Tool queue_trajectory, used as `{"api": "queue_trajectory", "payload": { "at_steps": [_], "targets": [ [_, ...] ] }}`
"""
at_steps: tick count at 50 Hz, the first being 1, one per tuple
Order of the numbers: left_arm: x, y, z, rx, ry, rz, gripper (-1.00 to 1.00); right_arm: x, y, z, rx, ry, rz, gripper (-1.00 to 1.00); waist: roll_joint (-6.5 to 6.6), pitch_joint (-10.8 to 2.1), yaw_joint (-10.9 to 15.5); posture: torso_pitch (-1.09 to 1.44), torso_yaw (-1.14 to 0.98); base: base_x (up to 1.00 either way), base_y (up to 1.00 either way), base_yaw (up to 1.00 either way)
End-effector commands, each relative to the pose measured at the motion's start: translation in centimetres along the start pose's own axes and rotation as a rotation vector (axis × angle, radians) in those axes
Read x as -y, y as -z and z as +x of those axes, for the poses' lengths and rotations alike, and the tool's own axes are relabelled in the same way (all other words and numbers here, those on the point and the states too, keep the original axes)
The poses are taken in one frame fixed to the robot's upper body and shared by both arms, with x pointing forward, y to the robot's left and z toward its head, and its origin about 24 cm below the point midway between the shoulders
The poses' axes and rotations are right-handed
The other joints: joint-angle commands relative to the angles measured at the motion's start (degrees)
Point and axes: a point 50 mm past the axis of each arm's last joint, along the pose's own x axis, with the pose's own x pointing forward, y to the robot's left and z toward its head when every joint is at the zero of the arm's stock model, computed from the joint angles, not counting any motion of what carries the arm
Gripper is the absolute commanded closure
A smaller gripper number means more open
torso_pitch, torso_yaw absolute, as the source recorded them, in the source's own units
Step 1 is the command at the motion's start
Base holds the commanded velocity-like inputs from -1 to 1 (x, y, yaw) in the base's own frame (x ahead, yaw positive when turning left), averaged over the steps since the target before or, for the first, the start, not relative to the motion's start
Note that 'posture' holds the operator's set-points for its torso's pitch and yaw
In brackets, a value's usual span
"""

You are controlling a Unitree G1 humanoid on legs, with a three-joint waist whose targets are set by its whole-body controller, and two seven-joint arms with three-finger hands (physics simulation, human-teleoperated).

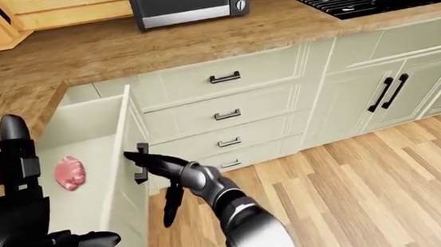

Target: Close the right drawer.

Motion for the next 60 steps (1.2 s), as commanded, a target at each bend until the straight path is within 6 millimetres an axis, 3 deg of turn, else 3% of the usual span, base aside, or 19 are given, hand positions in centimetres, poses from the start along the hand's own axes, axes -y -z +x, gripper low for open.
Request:
{"api": "queue_trajectory", "payload": {
  "at_steps": [1,20,24,26,33,34,37,41,42,44,47,50,56,60],
  "targets": [
    [0.2,-1.1,0.2,0.065,0.010,-0.001,-1.00,0.0,-2.9,1.0,0.135,-0.058,-0.091,-1.00,0.40,-1.08,0.5,0.00,0.00,0.00,0.00,0.00],
    [0.1,-0.9,0.1,0.065,0.011,-0.004,-1.00,-0.7,-3.0,1.1,0.141,-0.086,-0.080,-1.00,0.54,-1.14,0.5,0.00,0.00,0.00,0.00,0.00],
    [0.1,-0.9,0.1,0.065,0.011,-0.003,-1.00,0.5,-3.0,0.9,0.142,-0.035,-0.077,-1.00,0.55,-1.22,0.4,0.00,0.00,0.00,0.00,0.00],
    [0.1,-0.9,0.1,0.065,0.012,-0.002,-1.00,1.7,-3.2,0.7,0.146,0.005,-0.071,-1.00,0.52,-1.21,0.5,0.00,0.00,0.00,0.00,0.00],
    [0.2,-0.9,0.1,0.062,0.010,0.000,-1.00,10.4,-3.4,-2.2,0.128,0.271,-0.074,-1.00,0.18,-1.06,1.0,0.00,0.00,0.00,0.00,0.00],
    [0.2,-0.8,0.1,0.058,0.012,-0.001,-1.00,12.4,-3.3,-3.3,0.124,0.338,-0.062,-1.00,0.09,-1.09,1.1,0.00,0.00,0.00,0.00,0.00],
    [0.3,-0.8,0.1,0.056,0.013,0.000,-1.00,15.8,-3.1,-5.7,0.144,0.465,0.011,-1.00,-0.19,-1.18,1.2,0.00,0.00,0.00,0.00,0.00],
    [0.2,-0.8,0.0,0.057,0.011,0.002,-1.00,18.9,-2.8,-8.8,0.159,0.619,0.020,-1.00,-0.54,-1.37,1.1,0.00,0.00,0.00,0.00,0.00],
    [0.3,-0.9,0.0,0.058,0.012,0.003,-1.00,20.2,-2.6,-10.5,0.167,0.702,0.010,-1.00,-0.61,-1.41,1.2,0.00,0.00,0.00,0.00,0.00],
    [0.3,-0.9,0.0,0.059,0.014,0.004,-1.00,20.7,-2.2,-11.8,0.172,0.757,0.012,-1.00,-0.76,-1.42,1.2,0.00,0.00,0.00,0.00,0.00],
    [0.4,-0.8,-0.1,0.053,0.023,0.005,-1.00,19.9,-0.8,-13.9,0.173,0.837,0.029,-1.00,-0.96,-1.35,1.2,0.00,0.00,0.00,0.00,0.00],
    [0.5,-0.6,-0.1,0.045,0.025,0.005,-1.00,16.7,-0.4,-16.5,0.179,0.901,0.043,-1.00,-1.40,-1.37,1.6,0.00,0.00,0.00,0.00,0.00],
    [0.5,-0.2,0.0,0.031,0.028,0.008,-1.00,10.5,-2.3,-21.6,0.196,1.051,0.044,-1.00,-1.31,-1.32,1.8,0.00,0.00,0.00,0.00,0.00],
    [0.6,0.1,0.1,0.018,0.030,0.011,-1.00,8.1,-3.3,-24.4,0.207,1.142,0.055,-1.00,-1.04,-1.27,1.7,0.00,0.00,0.00,0.00,0.00]
  ]
}}
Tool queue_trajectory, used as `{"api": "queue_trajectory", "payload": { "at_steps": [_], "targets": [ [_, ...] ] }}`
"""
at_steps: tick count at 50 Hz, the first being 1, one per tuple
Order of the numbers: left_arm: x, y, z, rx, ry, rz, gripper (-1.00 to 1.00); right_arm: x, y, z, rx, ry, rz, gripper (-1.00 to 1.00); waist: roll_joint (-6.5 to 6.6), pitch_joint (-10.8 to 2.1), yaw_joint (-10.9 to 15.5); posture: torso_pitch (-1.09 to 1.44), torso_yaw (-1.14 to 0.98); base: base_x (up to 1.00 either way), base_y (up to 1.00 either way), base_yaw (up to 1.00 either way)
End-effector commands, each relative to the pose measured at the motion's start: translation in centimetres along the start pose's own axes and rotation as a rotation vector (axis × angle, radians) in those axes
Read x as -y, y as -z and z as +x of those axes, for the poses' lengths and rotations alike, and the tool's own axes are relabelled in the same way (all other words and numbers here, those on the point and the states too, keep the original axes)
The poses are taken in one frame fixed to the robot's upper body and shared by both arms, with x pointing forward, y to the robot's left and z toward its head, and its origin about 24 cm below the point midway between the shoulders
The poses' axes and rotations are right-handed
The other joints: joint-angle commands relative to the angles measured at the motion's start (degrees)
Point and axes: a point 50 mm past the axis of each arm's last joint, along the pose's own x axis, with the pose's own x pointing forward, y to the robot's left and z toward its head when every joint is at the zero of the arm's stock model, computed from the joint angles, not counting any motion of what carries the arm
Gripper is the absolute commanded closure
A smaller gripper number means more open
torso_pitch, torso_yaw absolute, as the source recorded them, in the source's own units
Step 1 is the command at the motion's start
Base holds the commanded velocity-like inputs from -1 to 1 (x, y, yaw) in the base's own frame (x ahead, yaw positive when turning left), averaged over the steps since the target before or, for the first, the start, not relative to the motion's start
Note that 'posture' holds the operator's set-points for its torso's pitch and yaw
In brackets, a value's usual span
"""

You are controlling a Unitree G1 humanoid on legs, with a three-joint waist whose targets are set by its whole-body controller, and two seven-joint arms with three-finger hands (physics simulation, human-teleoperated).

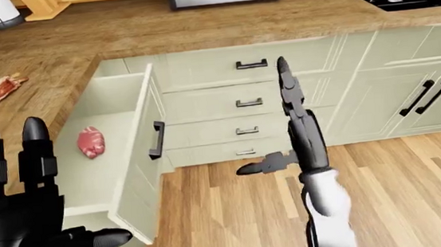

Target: Close the right drawer.

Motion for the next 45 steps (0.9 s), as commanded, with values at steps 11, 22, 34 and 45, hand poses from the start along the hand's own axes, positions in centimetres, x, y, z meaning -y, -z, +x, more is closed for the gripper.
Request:
{"api": "queue_trajectory", "payload": {
  "at_steps": [11,22,34,45],
  "targets": [
    [1.3,-0.4,0.2,0.032,0.058,0.006,-1.00,1.8,-2.1,-1.6,0.090,0.122,0.007,-1.00,0.01,-1.45,-0.8,0.00,0.00,0.00,0.00,0.00],
    [3.9,2.4,-0.7,-0.079,0.192,-0.021,-1.00,1.1,-1.3,-1.4,0.072,0.104,0.015,-1.00,0.19,-1.74,-0.8,0.00,0.00,0.00,0.00,0.00],
    [7.2,5.3,-2.4,-0.138,0.345,0.008,-1.00,1.1,-0.9,-1.5,0.064,0.100,0.022,-1.00,0.22,-2.16,-0.8,0.00,0.00,0.00,0.00,0.00],
    [8.3,8.2,-4.3,-0.261,0.413,-0.005,-1.00,1.1,-0.9,-1.7,0.061,0.100,0.025,-1.00,0.28,-2.25,-0.9,0.00,0.00,0.00,0.00,0.00]
  ]
}}
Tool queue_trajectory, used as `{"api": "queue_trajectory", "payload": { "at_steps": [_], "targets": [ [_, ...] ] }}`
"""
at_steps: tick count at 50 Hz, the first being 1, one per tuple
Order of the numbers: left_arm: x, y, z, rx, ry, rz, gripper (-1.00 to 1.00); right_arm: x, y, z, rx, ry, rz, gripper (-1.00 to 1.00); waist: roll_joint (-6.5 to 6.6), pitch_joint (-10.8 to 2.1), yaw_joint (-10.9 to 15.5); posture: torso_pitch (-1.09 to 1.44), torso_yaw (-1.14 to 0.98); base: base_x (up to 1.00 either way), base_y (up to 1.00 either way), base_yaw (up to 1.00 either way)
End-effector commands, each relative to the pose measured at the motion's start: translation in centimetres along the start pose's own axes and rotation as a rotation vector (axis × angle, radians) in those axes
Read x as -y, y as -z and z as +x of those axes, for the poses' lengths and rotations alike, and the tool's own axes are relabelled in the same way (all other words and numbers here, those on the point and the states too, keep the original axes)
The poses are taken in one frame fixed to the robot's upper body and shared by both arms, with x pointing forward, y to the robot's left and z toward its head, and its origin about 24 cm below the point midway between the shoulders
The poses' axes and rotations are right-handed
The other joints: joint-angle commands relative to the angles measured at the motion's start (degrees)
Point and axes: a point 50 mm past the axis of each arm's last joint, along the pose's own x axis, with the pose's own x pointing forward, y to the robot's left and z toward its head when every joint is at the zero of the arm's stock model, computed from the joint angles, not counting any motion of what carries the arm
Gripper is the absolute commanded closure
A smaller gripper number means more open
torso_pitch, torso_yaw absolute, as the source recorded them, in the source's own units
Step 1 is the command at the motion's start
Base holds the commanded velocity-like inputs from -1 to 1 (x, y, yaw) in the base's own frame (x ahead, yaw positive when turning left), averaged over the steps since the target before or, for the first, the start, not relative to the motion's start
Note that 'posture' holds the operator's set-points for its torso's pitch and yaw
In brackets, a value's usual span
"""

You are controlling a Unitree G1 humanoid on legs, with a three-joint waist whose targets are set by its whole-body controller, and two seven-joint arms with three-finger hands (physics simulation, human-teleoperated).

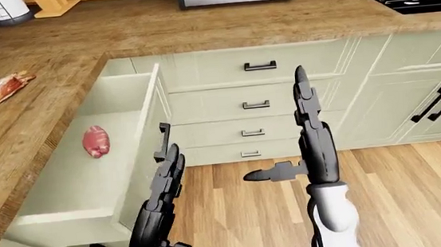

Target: Close the right drawer.

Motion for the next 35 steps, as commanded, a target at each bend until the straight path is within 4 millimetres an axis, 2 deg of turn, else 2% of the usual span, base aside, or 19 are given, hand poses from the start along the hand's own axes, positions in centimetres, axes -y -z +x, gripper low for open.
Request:
{"api": "queue_trajectory", "payload": {
  "at_steps": [1,10,14,21,26,35],
  "targets": [
    [0.0,-0.9,0.4,0.056,0.004,-0.015,-1.00,0.3,-1.5,0.4,0.085,0.014,-0.010,-1.00,-0.18,-0.84,0.0,0.00,0.00,0.00,0.00,0.00],
    [0.1,1.6,1.1,-0.059,0.010,-0.070,-1.00,0.3,-1.2,0.4,0.082,0.013,-0.011,-1.00,-0.21,-0.80,-0.1,0.00,0.00,0.00,0.00,0.00],
    [0.5,2.0,1.0,-0.074,0.005,-0.078,-1.00,0.3,-1.3,0.4,0.082,0.014,-0.013,-1.00,-0.27,-0.78,-0.2,0.00,0.00,0.00,0.00,0.00],
    [-0.2,3.3,1.6,-0.163,-0.076,-0.112,-1.00,0.2,-1.0,0.4,0.080,0.013,-0.012,-1.00,-0.37,-0.73,-0.3,0.00,0.00,0.00,0.00,0.00],
    [-1.4,3.9,2.0,-0.191,-0.223,-0.130,-1.00,0.2,-1.0,0.4,0.081,0.012,-0.013,-1.00,-0.40,-0.76,-0.4,0.00,0.00,0.00,0.00,0.00],
    [-1.9,5.1,2.2,-0.259,-0.276,-0.099,-1.00,0.1,-1.0,0.5,0.082,0.011,-0.011,-1.00,-0.37,-0.80,-0.4,0.00,0.00,0.00,0.00,0.00]
  ]
}}
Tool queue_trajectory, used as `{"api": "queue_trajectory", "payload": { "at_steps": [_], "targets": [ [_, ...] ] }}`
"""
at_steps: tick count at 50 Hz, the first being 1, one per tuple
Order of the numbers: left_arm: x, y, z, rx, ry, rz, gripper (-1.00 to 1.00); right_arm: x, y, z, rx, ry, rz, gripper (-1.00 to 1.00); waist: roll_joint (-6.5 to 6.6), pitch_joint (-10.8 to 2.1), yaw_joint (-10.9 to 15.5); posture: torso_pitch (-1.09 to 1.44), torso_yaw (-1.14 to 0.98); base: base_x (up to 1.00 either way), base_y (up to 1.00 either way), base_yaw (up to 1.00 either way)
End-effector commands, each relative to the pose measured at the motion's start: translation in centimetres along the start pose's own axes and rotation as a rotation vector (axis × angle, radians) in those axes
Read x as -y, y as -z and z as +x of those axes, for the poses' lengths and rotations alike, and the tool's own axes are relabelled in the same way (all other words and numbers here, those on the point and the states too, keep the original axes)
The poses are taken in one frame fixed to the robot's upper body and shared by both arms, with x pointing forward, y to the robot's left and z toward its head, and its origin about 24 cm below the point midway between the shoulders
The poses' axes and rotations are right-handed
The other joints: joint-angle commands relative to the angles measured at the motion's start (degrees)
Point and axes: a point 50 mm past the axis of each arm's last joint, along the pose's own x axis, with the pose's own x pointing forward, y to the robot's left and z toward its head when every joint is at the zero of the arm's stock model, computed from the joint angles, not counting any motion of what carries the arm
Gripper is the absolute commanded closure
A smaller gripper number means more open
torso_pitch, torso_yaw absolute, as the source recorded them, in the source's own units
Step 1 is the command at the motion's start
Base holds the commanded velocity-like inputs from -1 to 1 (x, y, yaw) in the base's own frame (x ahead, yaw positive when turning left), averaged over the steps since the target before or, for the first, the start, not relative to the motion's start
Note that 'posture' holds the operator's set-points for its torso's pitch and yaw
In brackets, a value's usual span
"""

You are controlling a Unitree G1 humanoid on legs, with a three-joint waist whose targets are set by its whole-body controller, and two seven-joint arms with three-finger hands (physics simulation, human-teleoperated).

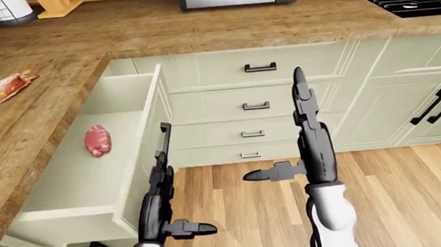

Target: Close the right drawer.

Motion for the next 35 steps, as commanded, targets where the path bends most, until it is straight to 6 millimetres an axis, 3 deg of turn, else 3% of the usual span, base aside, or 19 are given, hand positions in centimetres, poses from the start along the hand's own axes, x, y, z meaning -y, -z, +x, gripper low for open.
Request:
{"api": "queue_trajectory", "payload": {
  "at_steps": [1,23,35],
  "targets": [
    [-0.1,-1.0,0.5,0.040,-0.021,0.002,-1.00,0.3,-1.5,0.4,0.082,0.012,-0.011,-1.00,-0.19,-0.84,0.0,0.00,0.00,0.00,0.00,0.00],
    [-1.7,-0.5,1.6,0.001,-0.184,0.000,-1.00,0.3,-1.5,0.3,0.085,0.011,-0.011,-1.00,-0.19,-1.01,-0.2,0.00,0.00,0.00,0.00,0.00],
    [-2.7,0.7,2.7,-0.106,-0.296,-0.029,-1.00,0.3,-1.6,0.4,0.086,0.009,-0.009,-1.00,-0.18,-1.03,-0.3,0.00,0.00,0.00,0.00,0.00]
  ]
}}
